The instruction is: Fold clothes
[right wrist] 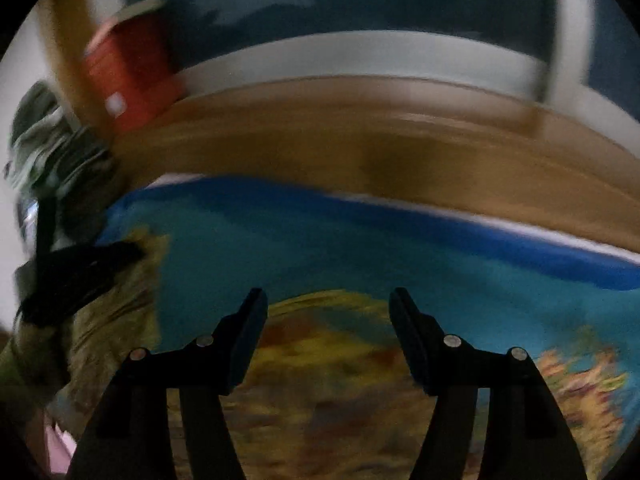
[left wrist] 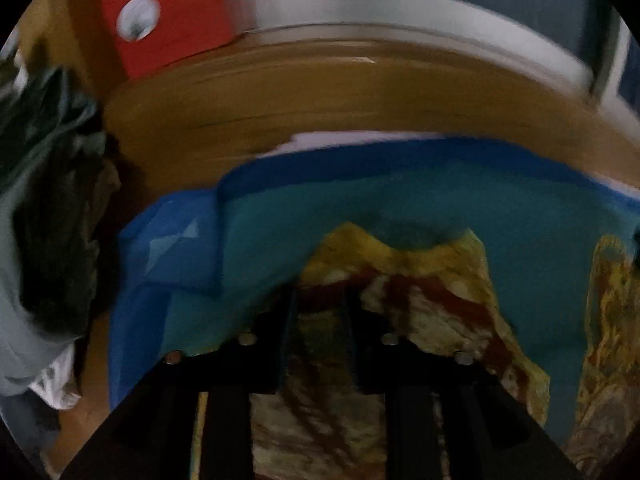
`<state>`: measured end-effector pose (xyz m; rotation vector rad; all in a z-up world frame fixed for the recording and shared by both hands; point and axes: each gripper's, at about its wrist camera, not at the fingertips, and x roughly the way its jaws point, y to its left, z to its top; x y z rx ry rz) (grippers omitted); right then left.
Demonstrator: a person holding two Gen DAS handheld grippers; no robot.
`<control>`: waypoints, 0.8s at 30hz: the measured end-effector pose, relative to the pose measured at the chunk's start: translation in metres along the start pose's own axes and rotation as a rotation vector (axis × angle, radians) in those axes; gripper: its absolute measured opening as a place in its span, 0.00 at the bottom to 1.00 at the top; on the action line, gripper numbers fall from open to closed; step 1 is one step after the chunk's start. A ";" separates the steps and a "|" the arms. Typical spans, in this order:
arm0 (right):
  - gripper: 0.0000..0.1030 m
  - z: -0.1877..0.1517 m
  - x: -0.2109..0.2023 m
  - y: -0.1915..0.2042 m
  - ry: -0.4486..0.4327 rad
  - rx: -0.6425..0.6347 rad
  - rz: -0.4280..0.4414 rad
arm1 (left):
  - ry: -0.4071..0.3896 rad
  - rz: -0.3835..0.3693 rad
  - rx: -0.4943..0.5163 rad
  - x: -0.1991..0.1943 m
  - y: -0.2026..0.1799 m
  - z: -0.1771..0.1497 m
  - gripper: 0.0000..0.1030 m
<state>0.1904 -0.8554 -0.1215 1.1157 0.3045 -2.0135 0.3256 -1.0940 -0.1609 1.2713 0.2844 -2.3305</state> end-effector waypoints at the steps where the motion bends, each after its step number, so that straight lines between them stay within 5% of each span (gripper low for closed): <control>1: 0.63 -0.001 0.008 0.014 0.012 -0.025 0.006 | -0.006 0.000 -0.018 0.002 0.009 0.002 0.36; 5: 0.63 -0.007 0.036 0.045 0.051 -0.077 0.028 | -0.028 0.047 -0.034 0.013 0.040 0.014 0.45; 10: 0.63 -0.022 0.045 0.065 0.083 -0.074 0.037 | -0.023 0.180 -0.008 0.025 0.082 0.025 0.43; 15: 0.63 -0.035 0.039 0.065 0.097 -0.046 0.009 | -0.051 0.350 0.181 0.038 0.073 0.031 0.40; 19: 0.63 -0.046 0.024 0.067 0.078 -0.016 0.001 | -0.057 0.335 0.198 0.039 0.077 0.033 0.40; 24: 0.63 -0.063 -0.006 0.079 0.034 0.011 0.007 | -0.083 0.231 0.225 0.006 0.074 0.022 0.40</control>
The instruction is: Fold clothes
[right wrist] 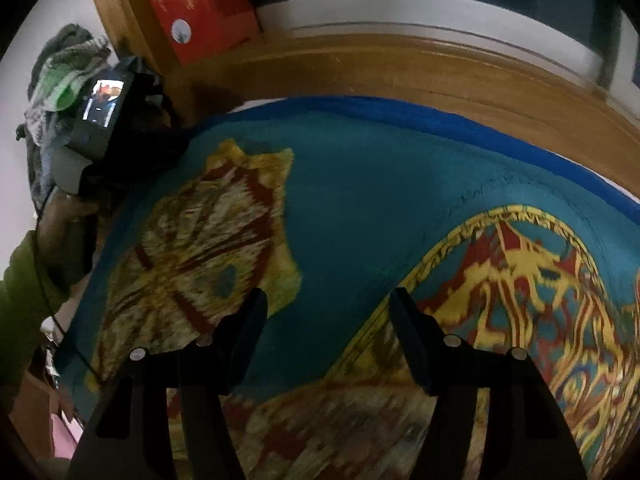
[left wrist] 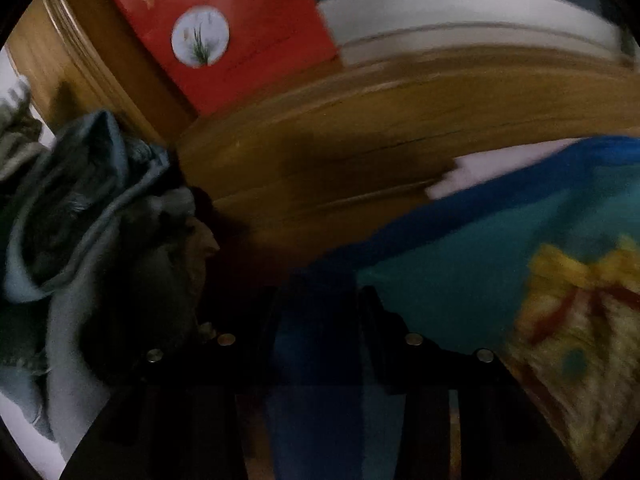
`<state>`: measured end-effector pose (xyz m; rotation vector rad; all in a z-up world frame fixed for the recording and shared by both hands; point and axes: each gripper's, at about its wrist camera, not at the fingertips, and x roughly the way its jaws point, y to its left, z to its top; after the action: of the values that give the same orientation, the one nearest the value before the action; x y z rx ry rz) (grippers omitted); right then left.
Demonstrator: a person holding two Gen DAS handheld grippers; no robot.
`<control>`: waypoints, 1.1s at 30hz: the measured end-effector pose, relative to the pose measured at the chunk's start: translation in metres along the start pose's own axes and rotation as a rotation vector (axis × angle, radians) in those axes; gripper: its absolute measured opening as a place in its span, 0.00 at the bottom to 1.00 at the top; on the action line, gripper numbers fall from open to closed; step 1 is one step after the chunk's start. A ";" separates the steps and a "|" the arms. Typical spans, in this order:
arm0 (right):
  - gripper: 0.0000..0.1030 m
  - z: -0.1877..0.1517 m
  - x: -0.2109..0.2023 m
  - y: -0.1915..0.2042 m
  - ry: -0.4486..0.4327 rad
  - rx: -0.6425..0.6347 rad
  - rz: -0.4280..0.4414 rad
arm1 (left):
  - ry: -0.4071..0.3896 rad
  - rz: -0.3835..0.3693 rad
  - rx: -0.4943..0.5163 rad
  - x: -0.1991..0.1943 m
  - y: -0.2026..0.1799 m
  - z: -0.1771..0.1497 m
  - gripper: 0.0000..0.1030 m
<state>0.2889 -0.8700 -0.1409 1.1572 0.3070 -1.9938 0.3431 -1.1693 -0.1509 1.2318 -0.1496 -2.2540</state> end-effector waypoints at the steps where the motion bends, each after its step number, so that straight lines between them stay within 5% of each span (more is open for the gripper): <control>1: 0.63 -0.004 -0.007 0.004 -0.010 -0.003 0.002 | -0.017 -0.015 0.010 -0.012 0.001 -0.003 0.40; 9: 0.63 -0.050 -0.075 0.045 -0.090 -0.081 -0.031 | -0.062 -0.131 -0.017 -0.076 -0.005 -0.025 0.40; 17: 0.63 -0.118 -0.111 0.089 -0.107 -0.091 0.024 | 0.021 -0.254 -0.128 -0.131 0.013 -0.087 0.40; 24: 0.63 -0.148 -0.103 0.152 -0.085 -0.130 0.086 | 0.035 -0.266 -0.091 -0.142 0.035 -0.118 0.40; 33: 0.63 -0.142 -0.063 0.234 -0.079 -0.218 0.013 | 0.020 -0.436 0.044 -0.121 0.049 -0.102 0.40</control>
<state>0.5661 -0.9123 -0.1287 0.9383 0.4627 -1.9354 0.4967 -1.1301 -0.1027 1.4189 0.0877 -2.6152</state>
